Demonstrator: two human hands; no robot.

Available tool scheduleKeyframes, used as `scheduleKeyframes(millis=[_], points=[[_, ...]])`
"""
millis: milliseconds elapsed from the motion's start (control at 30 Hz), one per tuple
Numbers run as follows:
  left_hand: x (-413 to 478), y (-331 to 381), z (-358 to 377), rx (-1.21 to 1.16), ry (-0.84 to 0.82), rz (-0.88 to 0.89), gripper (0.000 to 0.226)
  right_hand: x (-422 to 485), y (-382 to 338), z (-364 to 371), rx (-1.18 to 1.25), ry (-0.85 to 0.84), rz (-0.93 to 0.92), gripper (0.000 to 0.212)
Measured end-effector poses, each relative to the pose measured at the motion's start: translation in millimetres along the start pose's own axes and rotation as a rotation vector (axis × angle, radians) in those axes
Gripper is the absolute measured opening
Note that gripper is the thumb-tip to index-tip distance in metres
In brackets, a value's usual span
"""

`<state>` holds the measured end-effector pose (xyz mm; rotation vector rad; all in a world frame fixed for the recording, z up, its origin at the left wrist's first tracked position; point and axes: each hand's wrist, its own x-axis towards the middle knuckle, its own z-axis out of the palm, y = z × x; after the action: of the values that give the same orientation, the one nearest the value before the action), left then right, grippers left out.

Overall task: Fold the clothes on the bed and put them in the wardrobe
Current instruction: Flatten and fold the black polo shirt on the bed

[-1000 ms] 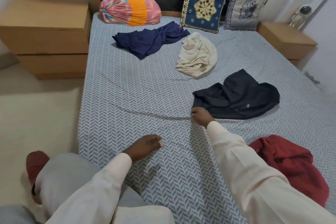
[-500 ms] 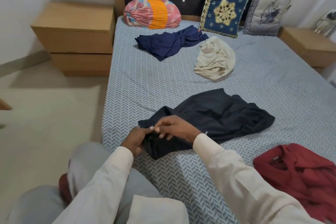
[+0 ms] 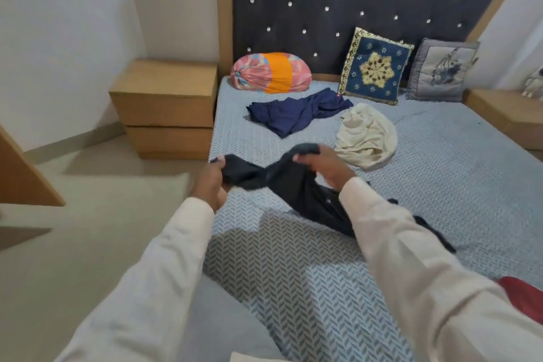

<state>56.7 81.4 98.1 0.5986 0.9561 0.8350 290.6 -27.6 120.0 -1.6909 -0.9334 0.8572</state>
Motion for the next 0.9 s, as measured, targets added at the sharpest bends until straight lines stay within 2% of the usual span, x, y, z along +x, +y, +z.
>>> scheduleKeyframes(millis=[67, 133, 200, 300, 333, 400, 467, 500, 567, 600, 633, 733, 767, 833, 900], points=[[6.0, 54.2, 24.9, -0.103, -0.012, 0.083, 0.036, 18.7, -63.8, -28.4, 0.112, 0.195, -0.147, 0.024], [2.3, 101.8, 52.0, -0.178, -0.074, 0.175, 0.030, 29.3, -120.8, -61.1, 0.107, 0.354, -0.287, 0.025], [-11.2, 133.5, 79.1, -0.202, -0.126, 0.265, 0.020, 25.6, -162.6, -91.0, -0.062, 0.512, -0.444, 0.029], [-36.5, 146.5, 105.2, -0.186, -0.199, 0.377, 0.006, 10.8, -175.3, -124.7, -0.370, 0.791, -0.675, 0.038], [-42.1, 142.0, 109.6, -0.174, -0.227, 0.411, 0.006, 7.5, -164.3, -134.0, -0.409, 0.855, -0.700, 0.037], [-46.6, 117.2, 109.9, -0.080, -0.241, 0.461, 0.009, 0.9, -124.7, -147.2, -0.413, 0.910, -0.629, 0.032], [-43.8, 67.9, 94.6, 0.142, -0.249, 0.429, 0.008, -1.4, -63.0, -155.1, -0.421, 0.927, -0.394, 0.035], [-47.9, 39.6, 83.9, 0.286, -0.276, 0.364, 0.013, -6.3, -29.5, -155.3, -0.430, 0.907, -0.203, 0.040], [-49.6, -23.9, 57.5, 0.623, -0.398, 0.213, 0.045, -22.6, 38.5, -148.0, -0.446, 0.821, 0.286, 0.059], [-52.1, -52.8, 45.3, 0.771, -0.492, 0.129, 0.053, -31.5, 66.9, -140.7, -0.449, 0.762, 0.457, 0.066], [-64.3, -75.9, 36.9, 0.867, -0.595, 0.032, 0.052, -40.1, 89.7, -130.1, -0.443, 0.687, 0.535, 0.067], [-92.0, -148.1, 20.8, 1.151, -0.937, -0.166, 0.035, -62.4, 118.2, -86.7, -0.418, 0.341, 0.406, 0.038], [-103.8, -163.3, 18.6, 1.256, -1.041, -0.221, 0.037, -66.6, 119.0, -67.9, -0.429, 0.193, 0.389, 0.040], [-115.9, -179.3, 15.8, 1.452, -1.089, -0.340, 0.042, -76.2, 115.6, -27.1, -0.447, -0.084, 0.393, 0.042], [-110.7, -180.1, 9.9, 1.495, -1.081, -0.530, 0.040, -80.0, 120.1, 8.6, -0.566, -0.231, 0.285, 0.041]])
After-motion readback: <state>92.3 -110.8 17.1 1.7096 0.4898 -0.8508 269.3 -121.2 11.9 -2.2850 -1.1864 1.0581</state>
